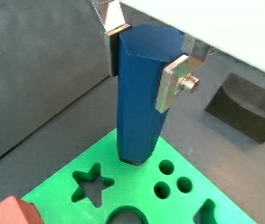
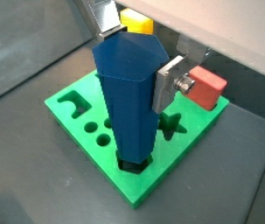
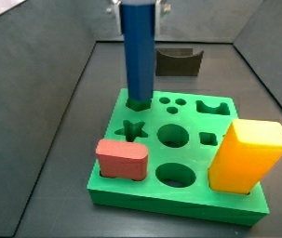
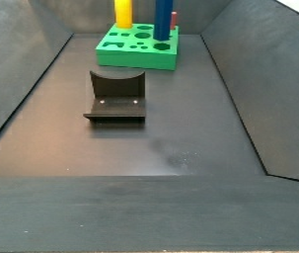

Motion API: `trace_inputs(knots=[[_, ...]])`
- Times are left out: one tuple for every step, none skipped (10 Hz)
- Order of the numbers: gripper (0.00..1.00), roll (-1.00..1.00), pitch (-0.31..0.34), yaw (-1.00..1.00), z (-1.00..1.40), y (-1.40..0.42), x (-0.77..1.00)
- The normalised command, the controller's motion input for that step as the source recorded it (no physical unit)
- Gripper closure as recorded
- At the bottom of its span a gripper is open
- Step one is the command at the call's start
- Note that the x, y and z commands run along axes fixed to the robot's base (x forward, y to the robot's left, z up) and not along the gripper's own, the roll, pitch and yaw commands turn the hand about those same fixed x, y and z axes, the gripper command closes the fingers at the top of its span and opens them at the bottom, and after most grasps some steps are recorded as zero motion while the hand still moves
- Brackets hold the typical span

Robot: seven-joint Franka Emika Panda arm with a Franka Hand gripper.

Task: Pick up the hexagon object. Move up. Move to above the board. Insert the hexagon object.
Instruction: Insert the hexagon object.

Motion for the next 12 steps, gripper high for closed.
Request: trace_inputs(knots=[[1.0,0.15,-0.013,0.0,-0.65,0.06,0.16],[1.0,0.16,-0.053,0.0,-0.63,0.0,0.01],[1.0,0.12,-0.074,-0.03,-0.59,0.0,0.04],[1.0,0.18,-0.031,-0.01,-0.66,0.05,0.1],[1.0,0.24,-0.039,-0.07,-0.68,0.11,0.03],[1.0,0.29,-0.057,-0.13,-0.74,0.12,0.0],[1.0,0.26,-0.017,-0.16,-0.71,0.21,0.0],[1.0,0.23,-0.003,-0.15,-0.69,0.19,0.01],[1.0,0.22,-0.037,-0.18,-0.67,0.12,0.0],[1.0,0.23,-0.044,-0.18,-0.69,0.04,0.02],[1.0,0.3,-0.084,-0.14,-0.72,0.0,0.0],[1.0,0.32,-0.079,-0.07,-0.7,-0.02,0.0]])
